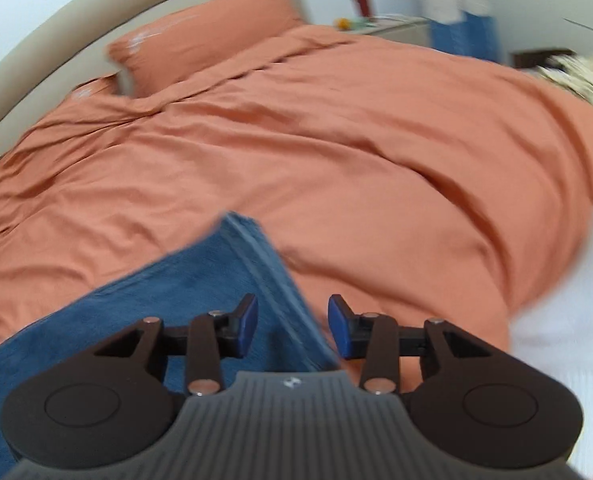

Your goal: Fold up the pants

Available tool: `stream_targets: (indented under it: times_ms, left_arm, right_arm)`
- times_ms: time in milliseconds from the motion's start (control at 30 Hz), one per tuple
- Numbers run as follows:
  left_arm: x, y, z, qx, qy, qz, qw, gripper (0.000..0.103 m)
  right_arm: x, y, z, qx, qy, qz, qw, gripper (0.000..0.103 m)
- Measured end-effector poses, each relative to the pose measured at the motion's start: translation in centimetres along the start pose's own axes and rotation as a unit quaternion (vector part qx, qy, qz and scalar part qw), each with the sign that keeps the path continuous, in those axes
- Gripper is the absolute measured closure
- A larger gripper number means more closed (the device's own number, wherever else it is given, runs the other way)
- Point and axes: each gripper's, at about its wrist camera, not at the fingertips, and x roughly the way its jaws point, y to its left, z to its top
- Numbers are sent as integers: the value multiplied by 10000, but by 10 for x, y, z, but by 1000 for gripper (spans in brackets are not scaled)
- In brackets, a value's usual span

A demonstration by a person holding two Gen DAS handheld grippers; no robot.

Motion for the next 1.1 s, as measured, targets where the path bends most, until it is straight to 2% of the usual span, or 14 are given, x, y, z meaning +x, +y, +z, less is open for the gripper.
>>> stream_targets:
  times_ms: [133,267,433,500,633,667,700,767,800,1000,1067,1100]
  left_arm:
    - [9,-11,8,97,28,-49,9999,45]
    - [21,-16,10,155,125,-44,9998,45]
    - [38,-15,5,121,272,36,9995,46]
    - [42,-15,3,108,250,34,9996,46]
    - [46,-19,0,192,201,92,9996,46]
    - [47,-20,0,210,184,104,9996,46]
    - [48,-20,-1,216,175,113,9996,46]
    - [51,-21,0,212,174,135,9995,46]
    - [52,-22,0,199,165,147,9996,46]
    - [56,-26,0,206,99,216,9995,45]
    - [51,-28,0,242,5,251,9994,45]
    - [46,-30,0,270,-73,243,9993,46]
  right_arm:
    - [26,32,25,-622,90,104,9980,67]
    - [59,56,50,-1147,58,-58,9934,67]
    - [103,62,60,-1481,536,-318,9870,68]
    - [109,59,60,-1411,591,-243,9879,91]
    - [107,69,56,-1892,557,-241,9801,96]
    - [101,71,57,-1960,371,-266,9795,97]
    - [93,70,61,-1875,106,-251,9819,103]
    - [87,61,70,-1473,-185,-197,9887,103]
    - [89,61,70,-1498,-231,-360,9878,103]
    - [115,58,61,-1513,59,-570,9868,103]
    - [119,58,61,-1477,147,-769,9859,103]
    - [119,55,62,-1468,167,-886,9851,99]
